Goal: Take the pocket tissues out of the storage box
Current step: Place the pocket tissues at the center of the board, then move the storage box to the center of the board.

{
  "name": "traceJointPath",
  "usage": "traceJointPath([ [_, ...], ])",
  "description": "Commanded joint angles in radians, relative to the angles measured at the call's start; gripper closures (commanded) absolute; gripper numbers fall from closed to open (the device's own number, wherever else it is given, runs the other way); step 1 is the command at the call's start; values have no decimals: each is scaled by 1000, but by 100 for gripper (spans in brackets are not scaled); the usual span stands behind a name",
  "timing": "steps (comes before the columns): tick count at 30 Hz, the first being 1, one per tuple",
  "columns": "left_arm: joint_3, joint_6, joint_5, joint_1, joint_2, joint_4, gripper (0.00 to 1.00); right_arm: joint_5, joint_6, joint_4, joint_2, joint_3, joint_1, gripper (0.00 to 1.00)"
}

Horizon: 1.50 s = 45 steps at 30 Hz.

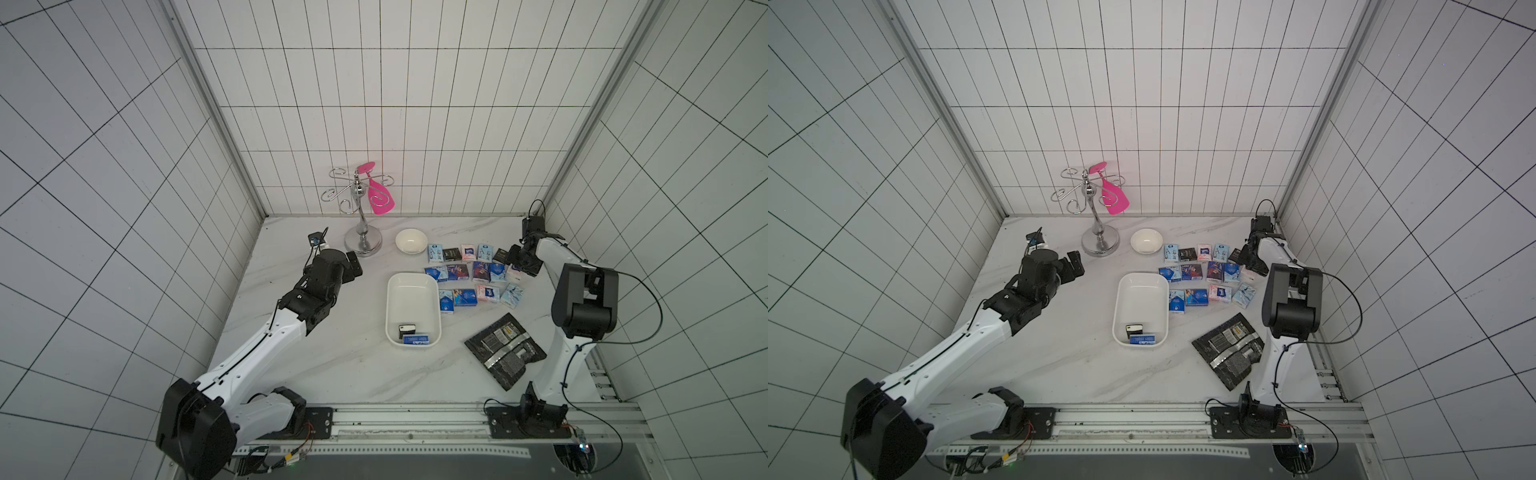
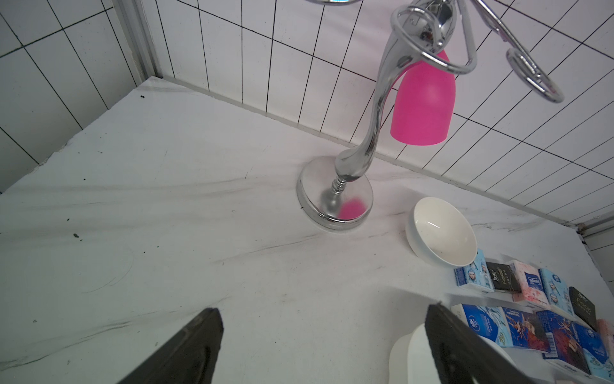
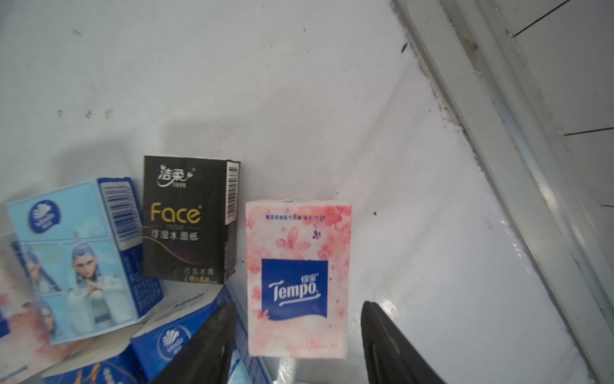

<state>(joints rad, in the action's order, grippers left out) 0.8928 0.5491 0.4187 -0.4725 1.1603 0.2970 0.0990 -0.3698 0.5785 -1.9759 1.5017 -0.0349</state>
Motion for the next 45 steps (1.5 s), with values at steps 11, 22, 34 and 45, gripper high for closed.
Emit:
traceJointPath([
  [11,7,-3,0,-5,13,-7,1,-12,18,29,308,-136,445,37],
  [22,3,1,-5,-6,13,-12,2,56,-8,39,400,-327,738,44],
  [34,14,-5,0,-6,1,-1,1,0,-38,-53,353,-416,756,57],
  [45,17,-9,3,-6,-2,4,1,-22,-50,-86,303,-408,774,71],
])
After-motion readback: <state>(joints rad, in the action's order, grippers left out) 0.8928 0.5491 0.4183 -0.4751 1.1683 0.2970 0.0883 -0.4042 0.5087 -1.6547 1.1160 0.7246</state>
